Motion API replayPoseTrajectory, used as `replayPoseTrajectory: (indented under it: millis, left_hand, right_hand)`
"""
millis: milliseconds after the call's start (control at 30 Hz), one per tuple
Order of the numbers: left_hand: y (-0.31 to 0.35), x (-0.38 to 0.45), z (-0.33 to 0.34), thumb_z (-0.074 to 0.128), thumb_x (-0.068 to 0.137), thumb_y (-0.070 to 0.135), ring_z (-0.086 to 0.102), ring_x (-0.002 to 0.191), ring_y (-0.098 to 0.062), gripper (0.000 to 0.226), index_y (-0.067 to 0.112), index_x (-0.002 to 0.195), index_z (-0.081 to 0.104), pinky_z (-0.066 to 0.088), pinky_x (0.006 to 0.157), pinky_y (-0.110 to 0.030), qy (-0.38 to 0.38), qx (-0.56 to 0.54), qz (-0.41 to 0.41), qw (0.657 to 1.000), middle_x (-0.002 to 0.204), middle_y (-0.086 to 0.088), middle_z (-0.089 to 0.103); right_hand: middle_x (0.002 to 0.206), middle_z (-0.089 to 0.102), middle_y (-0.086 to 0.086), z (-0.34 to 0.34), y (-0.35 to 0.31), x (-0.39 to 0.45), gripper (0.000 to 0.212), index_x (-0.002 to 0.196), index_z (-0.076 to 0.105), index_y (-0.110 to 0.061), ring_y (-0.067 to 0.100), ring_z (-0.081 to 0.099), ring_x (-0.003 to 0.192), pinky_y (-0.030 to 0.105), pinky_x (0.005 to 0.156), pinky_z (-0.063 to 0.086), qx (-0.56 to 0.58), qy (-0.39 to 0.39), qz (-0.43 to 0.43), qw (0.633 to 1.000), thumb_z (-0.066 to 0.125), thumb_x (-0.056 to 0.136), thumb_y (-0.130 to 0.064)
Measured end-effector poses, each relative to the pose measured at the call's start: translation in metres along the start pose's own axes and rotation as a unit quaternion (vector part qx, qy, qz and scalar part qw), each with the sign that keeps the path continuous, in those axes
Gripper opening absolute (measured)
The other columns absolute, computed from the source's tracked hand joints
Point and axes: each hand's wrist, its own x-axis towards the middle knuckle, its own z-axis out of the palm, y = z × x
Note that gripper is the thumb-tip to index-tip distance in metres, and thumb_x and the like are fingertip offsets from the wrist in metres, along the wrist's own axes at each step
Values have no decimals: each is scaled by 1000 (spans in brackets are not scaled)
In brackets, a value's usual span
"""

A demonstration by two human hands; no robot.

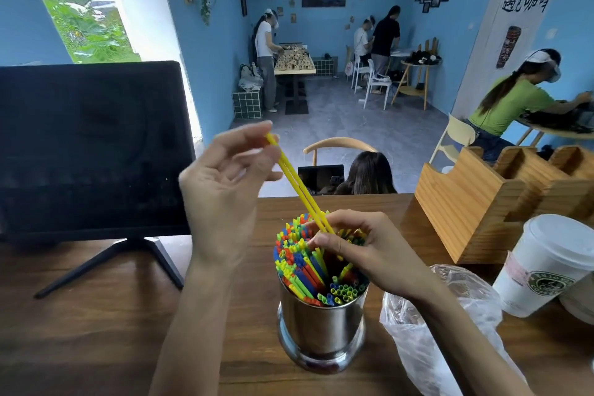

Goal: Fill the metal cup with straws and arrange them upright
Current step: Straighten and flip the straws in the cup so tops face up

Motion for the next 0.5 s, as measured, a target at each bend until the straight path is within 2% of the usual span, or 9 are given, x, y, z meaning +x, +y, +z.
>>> replayPoseTrajectory:
  millis: [100, 167, 200, 333, 400, 500]
  left_hand:
    - [6, 8, -4, 74, 85, 1, 69, 78, -13, 22, 17, 100, 74, 56, 65, -23, 75, -65, 15, 995, 89, 2, 76]
    - [5, 8, -10, 74, 85, 3, 70, 78, -11, 20, 15, 101, 73, 56, 68, -22, 117, -90, -4, 989, 88, 3, 76]
    - [3, 6, -12, 75, 82, 6, 70, 78, -10, 19, 14, 100, 73, 56, 70, -21, 129, -100, -23, 986, 87, 3, 77]
    - [-13, -5, -21, 77, 70, 11, 73, 75, -11, 20, 11, 90, 74, 57, 70, -19, 133, -83, -107, 982, 81, -1, 78]
    - [-19, -11, -24, 79, 65, 13, 74, 72, -13, 22, 10, 86, 74, 57, 67, -19, 121, -78, -144, 979, 79, -3, 78]
    - [-22, -21, -22, 81, 56, 21, 74, 71, -13, 37, 7, 90, 72, 57, 66, -18, 121, -102, -180, 971, 75, -3, 76]
  right_hand:
    - [94, 79, -5, -4, -5, 0, 18, 97, 78, -18, 8, 71, 101, 21, 89, 52, 33, 36, -21, 999, 66, 91, -30]
    - [92, 79, 0, -8, -6, 2, 18, 94, 78, -14, 11, 73, 100, 23, 91, 52, 78, 88, -37, 992, 66, 90, -27]
    - [90, 79, 4, -10, -7, 3, 17, 93, 78, -13, 13, 74, 95, 25, 88, 54, 118, 119, -43, 985, 68, 88, -26]
    - [78, 77, 9, -18, -12, 10, 25, 83, 82, -18, 18, 74, 76, 22, 69, 54, 320, 220, -37, 921, 83, 70, -39]
    - [73, 75, 5, -21, -17, 15, 21, 80, 82, -19, 16, 74, 71, 19, 64, 54, 394, 235, -23, 888, 79, 66, -33]
    - [76, 74, 3, -19, -23, 22, 18, 78, 78, -23, 17, 76, 76, 20, 65, 57, 436, 226, 0, 871, 79, 62, -32]
